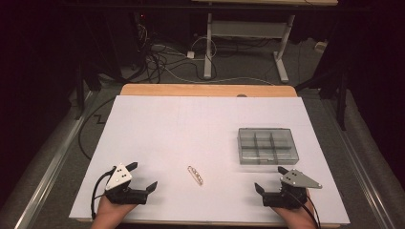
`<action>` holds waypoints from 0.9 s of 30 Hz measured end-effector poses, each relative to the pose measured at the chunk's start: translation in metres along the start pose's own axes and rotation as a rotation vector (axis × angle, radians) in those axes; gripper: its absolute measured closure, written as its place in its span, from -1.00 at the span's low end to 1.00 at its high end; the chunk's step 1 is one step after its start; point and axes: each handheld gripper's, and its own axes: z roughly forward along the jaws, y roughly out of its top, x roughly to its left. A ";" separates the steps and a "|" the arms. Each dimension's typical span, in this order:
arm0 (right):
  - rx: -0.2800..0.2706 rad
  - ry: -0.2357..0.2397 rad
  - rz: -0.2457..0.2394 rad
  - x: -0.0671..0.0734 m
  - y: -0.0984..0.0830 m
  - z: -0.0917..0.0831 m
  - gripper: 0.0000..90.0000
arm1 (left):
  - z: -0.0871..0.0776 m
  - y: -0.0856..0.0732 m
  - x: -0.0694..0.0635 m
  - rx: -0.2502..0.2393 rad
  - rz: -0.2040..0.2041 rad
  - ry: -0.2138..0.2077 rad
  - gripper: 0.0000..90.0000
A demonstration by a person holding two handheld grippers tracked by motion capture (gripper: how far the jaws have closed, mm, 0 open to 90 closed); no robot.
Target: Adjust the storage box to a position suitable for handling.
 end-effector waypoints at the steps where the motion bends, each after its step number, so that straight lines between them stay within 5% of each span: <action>1: 0.000 0.000 0.002 0.000 0.000 0.000 -1.00 | 0.000 0.000 -0.001 0.000 0.009 0.001 -0.98; 17: -0.020 -0.011 -0.002 0.001 -0.001 -0.002 -1.00 | 0.000 0.000 -0.003 0.002 0.024 0.012 -0.98; 27: -0.013 -0.003 -0.005 0.001 0.001 -0.002 -1.00 | 0.000 0.001 0.003 0.000 -0.015 -0.023 -0.99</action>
